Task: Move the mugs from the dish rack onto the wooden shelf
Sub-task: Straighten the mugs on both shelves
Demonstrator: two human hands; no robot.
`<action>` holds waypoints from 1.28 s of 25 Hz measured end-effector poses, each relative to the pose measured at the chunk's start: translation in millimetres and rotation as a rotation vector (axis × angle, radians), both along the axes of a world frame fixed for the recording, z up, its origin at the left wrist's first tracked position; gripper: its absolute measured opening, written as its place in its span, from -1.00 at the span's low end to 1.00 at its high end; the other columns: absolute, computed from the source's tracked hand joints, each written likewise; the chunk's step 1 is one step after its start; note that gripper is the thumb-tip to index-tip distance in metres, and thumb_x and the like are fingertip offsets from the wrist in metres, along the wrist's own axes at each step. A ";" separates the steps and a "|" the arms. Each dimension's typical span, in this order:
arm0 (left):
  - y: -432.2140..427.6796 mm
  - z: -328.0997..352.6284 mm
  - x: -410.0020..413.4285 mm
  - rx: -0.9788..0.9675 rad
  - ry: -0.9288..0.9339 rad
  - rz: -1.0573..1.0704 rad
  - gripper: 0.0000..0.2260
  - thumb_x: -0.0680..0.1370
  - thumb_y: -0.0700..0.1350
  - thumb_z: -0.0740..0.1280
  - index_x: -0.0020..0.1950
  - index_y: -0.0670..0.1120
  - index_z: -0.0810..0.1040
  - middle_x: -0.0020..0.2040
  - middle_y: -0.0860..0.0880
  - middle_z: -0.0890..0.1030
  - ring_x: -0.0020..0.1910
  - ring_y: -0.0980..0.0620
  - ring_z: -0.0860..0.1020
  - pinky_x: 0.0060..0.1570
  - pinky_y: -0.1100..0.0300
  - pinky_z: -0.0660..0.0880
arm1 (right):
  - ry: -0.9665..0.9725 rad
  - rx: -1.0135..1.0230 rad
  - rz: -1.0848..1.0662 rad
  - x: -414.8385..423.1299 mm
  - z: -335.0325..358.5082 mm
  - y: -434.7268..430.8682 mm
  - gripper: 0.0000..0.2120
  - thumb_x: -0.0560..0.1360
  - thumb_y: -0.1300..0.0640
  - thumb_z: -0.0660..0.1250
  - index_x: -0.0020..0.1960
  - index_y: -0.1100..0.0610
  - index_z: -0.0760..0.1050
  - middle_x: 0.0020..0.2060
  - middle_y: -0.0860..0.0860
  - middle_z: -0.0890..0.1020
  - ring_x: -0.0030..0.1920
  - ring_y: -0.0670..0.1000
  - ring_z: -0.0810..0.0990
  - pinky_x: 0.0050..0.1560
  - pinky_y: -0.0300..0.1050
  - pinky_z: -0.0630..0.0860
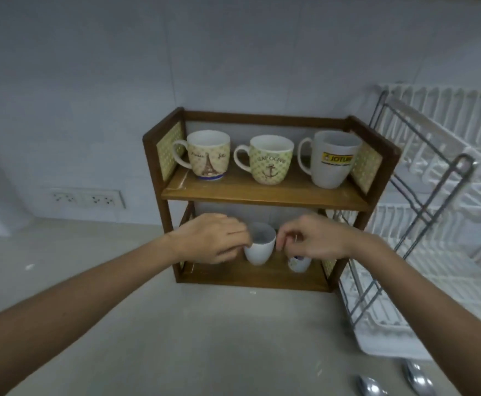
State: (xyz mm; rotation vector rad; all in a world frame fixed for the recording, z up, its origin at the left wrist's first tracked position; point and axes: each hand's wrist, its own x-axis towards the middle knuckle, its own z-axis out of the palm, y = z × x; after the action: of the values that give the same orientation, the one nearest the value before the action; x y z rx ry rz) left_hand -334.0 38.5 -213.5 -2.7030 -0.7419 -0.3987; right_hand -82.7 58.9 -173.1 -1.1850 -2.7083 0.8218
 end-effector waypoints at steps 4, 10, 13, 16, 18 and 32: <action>23.2 -40.6 -22.0 -0.359 0.313 0.536 -0.52 0.53 -0.14 0.31 0.43 0.03 0.30 0.41 -0.07 0.39 0.37 -0.09 0.37 0.31 0.00 0.38 | -0.249 0.030 -0.171 -22.8 -70.3 36.6 -0.72 0.47 0.08 0.30 0.18 0.04 0.52 0.12 0.01 0.60 0.10 0.01 0.56 0.06 -0.10 0.50; 71.6 -60.4 -13.7 -0.730 0.285 0.987 -0.47 0.64 0.12 0.01 0.57 0.04 -0.06 0.59 -0.08 -0.11 0.55 -0.12 -0.14 0.51 -0.08 -0.14 | -0.549 0.105 -0.350 -68.1 -95.3 88.9 -0.16 0.37 -0.38 0.24 0.51 -0.07 0.02 0.43 0.11 0.31 0.36 0.18 0.34 0.28 0.10 0.36; 78.4 -64.4 -15.5 -0.948 -0.127 0.981 -0.44 0.59 0.14 0.18 0.52 -0.07 0.20 0.56 -0.13 0.14 0.53 -0.14 0.08 0.50 -0.03 0.00 | -0.610 0.086 -0.305 -79.5 -107.0 98.9 -0.12 0.36 -0.42 0.22 0.52 -0.12 -0.06 0.49 0.09 0.23 0.42 0.19 0.26 0.33 0.11 0.27; 87.8 -61.4 -23.2 -0.867 0.062 0.939 -0.32 0.44 0.15 0.26 0.51 -0.06 0.20 0.52 -0.17 0.22 0.49 -0.18 0.17 0.46 -0.07 0.14 | -0.522 0.032 -0.247 -78.8 -106.1 107.2 -0.14 0.36 -0.26 0.37 0.50 -0.11 0.00 0.41 0.12 0.32 0.33 0.19 0.36 0.26 0.10 0.39; 90.9 -65.0 -29.2 -0.752 0.276 0.930 -0.31 0.48 0.15 0.27 0.54 0.01 0.09 0.54 -0.18 0.14 0.49 -0.22 0.15 0.43 -0.07 0.18 | -0.458 -0.046 -0.169 -75.2 -100.2 112.5 -0.15 0.33 -0.05 0.47 0.47 -0.11 0.06 0.34 0.11 0.38 0.24 0.16 0.42 0.16 0.07 0.47; 106.9 -74.6 -46.2 -0.735 0.341 0.790 -0.11 0.30 0.01 0.56 0.51 0.04 0.15 0.45 -0.11 0.33 0.42 -0.16 0.29 0.35 -0.02 0.29 | -0.496 0.030 -0.169 -78.6 -100.1 116.9 -0.15 0.31 -0.27 0.40 0.46 -0.07 0.12 0.37 0.09 0.38 0.27 0.13 0.41 0.11 -0.03 0.44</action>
State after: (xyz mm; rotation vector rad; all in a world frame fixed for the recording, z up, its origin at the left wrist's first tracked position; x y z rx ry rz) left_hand -380.3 145.4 -288.1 -2.6128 -2.0045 0.6158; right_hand -161.4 175.8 -273.2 -1.7847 -2.9055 0.5158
